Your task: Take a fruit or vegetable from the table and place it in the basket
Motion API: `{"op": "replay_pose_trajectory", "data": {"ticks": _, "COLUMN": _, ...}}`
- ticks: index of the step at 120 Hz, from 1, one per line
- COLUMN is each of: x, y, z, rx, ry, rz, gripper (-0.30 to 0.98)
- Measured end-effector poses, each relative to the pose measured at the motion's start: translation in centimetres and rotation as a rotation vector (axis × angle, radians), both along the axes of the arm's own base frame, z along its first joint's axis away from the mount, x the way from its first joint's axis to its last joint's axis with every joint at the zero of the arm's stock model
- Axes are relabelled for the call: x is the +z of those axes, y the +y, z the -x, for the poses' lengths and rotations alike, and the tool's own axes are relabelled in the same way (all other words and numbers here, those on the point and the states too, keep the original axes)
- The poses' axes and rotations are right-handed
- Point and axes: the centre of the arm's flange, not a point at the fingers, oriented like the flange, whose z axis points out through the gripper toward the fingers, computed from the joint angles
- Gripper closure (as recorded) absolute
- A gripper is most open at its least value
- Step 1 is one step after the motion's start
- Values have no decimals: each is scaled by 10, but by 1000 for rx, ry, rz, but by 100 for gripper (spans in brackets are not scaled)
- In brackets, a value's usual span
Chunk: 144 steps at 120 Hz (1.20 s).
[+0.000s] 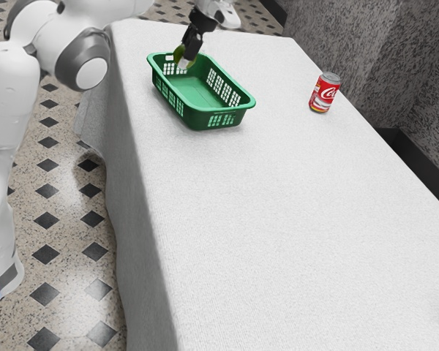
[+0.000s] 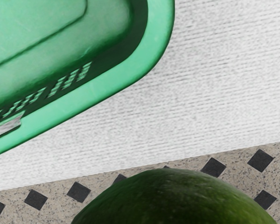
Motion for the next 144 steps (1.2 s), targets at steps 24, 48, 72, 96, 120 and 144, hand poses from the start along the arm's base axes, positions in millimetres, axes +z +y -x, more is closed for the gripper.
{"op": "replay_pose_trajectory", "data": {"ticks": 24, "x": -6, "y": 32, "z": 1, "rx": 88, "ry": -86, "rz": -32, "gripper": 50}}
{"op": "replay_pose_trajectory", "data": {"ticks": 48, "x": -27, "y": 30, "z": -35, "rx": 100, "ry": -199, "rz": -31, "gripper": 50}}
{"op": "replay_pose_trajectory", "data": {"ticks": 72, "x": -38, "y": 47, "z": -42, "rx": 151, "ry": -253, "rz": -49, "gripper": 47}}
{"op": "replay_pose_trajectory", "data": {"ticks": 96, "x": -43, "y": 47, "z": -50, "rx": 172, "ry": -279, "rz": -48, "gripper": 26}}
{"op": "replay_pose_trajectory", "data": {"ticks": 120, "x": -42, "y": 45, "z": -52, "rx": 186, "ry": -296, "rz": -37, "gripper": 7}}
{"op": "replay_pose_trajectory", "data": {"ticks": 144, "x": -38, "y": 52, "z": -44, "rx": 216, "ry": -308, "rz": -13, "gripper": 2}}
